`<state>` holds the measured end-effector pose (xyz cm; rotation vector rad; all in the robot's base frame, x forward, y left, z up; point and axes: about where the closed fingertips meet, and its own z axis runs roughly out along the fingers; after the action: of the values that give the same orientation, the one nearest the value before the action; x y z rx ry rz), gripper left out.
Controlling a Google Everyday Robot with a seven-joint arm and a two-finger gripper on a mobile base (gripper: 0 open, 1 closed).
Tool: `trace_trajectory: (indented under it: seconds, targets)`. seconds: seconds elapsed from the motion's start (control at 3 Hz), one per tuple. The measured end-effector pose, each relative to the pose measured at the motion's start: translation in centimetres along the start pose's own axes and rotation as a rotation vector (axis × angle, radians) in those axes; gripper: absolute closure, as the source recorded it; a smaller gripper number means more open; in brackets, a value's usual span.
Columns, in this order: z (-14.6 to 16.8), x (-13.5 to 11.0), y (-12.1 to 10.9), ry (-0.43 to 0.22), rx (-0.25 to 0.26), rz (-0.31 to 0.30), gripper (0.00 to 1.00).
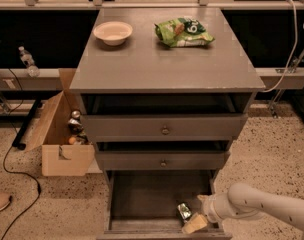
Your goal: Pick green can from bottom drawer and place on counter
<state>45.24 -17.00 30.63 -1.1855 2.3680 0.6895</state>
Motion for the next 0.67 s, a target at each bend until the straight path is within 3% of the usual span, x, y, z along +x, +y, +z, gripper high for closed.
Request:
trace_trajectory:
  seconds: [0.67]
  targets:
    - [4.8,2.4,-2.9,0.045,0.048,0.106,0.00]
